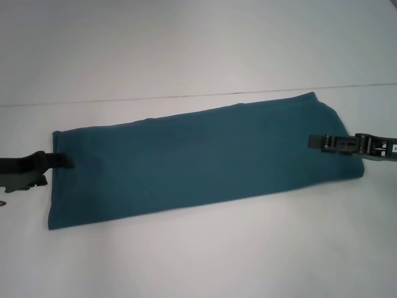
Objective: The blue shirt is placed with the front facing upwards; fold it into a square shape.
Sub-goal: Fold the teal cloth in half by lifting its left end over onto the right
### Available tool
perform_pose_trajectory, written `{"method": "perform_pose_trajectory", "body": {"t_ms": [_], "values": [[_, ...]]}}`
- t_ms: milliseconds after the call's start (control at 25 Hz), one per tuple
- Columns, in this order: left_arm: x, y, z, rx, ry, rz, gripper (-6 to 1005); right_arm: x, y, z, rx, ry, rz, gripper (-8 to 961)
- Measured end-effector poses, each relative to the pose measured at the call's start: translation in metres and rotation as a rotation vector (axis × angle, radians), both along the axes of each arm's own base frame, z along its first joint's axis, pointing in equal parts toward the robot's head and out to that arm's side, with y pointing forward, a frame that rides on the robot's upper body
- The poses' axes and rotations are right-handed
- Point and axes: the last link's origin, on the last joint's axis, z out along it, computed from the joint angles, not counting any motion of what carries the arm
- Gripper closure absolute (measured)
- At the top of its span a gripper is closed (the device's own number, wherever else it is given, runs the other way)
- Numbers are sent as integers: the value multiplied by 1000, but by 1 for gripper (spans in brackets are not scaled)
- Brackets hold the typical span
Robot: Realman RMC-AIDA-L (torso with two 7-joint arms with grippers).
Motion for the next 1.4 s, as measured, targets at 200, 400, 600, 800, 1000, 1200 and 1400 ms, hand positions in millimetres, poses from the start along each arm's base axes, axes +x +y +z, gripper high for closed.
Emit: {"method": "perform_pose_trajectory", "body": {"t_ms": [200, 400, 600, 800, 1000, 1200, 1400], "values": [[0, 2, -3, -12, 70, -80, 200, 0, 0, 0, 0, 0, 0, 249], [0, 3, -9, -22, 117, -96, 200, 1, 0, 0, 2, -2, -1, 249], [-2, 3, -12, -42, 157, -89, 201, 1, 0, 0, 2, -2, -1, 250], [-1, 4, -14, -50, 161, -89, 201, 1, 0, 0, 4, -2, -2, 249], [0, 4, -17, -59, 155, -87, 201, 1, 0, 1, 10, 1, -4, 250], [1, 4, -20, -68, 150, -87, 201, 1, 1, 2, 12, 2, -5, 250], [2, 4, -22, -71, 140, -77, 200, 2, 0, 2, 13, 2, -8, 249]]}}
